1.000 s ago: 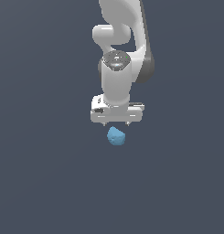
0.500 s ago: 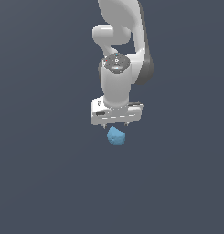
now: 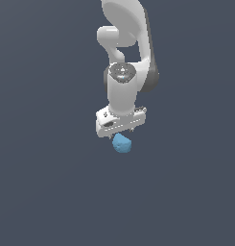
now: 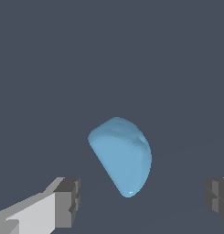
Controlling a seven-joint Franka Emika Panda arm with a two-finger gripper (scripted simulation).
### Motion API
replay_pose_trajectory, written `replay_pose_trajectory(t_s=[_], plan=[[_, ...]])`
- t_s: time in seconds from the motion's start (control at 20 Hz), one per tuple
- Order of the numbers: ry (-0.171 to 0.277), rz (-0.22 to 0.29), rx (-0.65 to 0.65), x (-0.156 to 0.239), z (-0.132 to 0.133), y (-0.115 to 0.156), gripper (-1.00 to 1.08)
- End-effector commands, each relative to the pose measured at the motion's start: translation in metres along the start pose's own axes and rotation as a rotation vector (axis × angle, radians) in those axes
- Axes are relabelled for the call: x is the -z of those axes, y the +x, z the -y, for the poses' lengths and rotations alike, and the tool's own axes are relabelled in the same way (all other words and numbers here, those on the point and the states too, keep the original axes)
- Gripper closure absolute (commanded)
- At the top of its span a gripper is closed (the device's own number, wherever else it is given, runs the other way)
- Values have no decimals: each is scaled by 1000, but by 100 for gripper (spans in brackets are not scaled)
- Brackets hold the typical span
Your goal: Pick up the object and move it to a goal position.
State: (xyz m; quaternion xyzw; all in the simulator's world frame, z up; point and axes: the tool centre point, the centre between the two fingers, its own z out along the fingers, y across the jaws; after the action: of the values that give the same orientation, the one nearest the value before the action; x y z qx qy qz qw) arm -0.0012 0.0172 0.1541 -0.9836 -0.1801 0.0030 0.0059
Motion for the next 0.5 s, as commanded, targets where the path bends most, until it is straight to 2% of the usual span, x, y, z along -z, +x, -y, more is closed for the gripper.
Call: replay_pose_trajectory(t_s=[0.0,0.45], plan=[[-2,0,72,-5,0,-1,-92],[-9,1,328,-21,1,-5,-92]])
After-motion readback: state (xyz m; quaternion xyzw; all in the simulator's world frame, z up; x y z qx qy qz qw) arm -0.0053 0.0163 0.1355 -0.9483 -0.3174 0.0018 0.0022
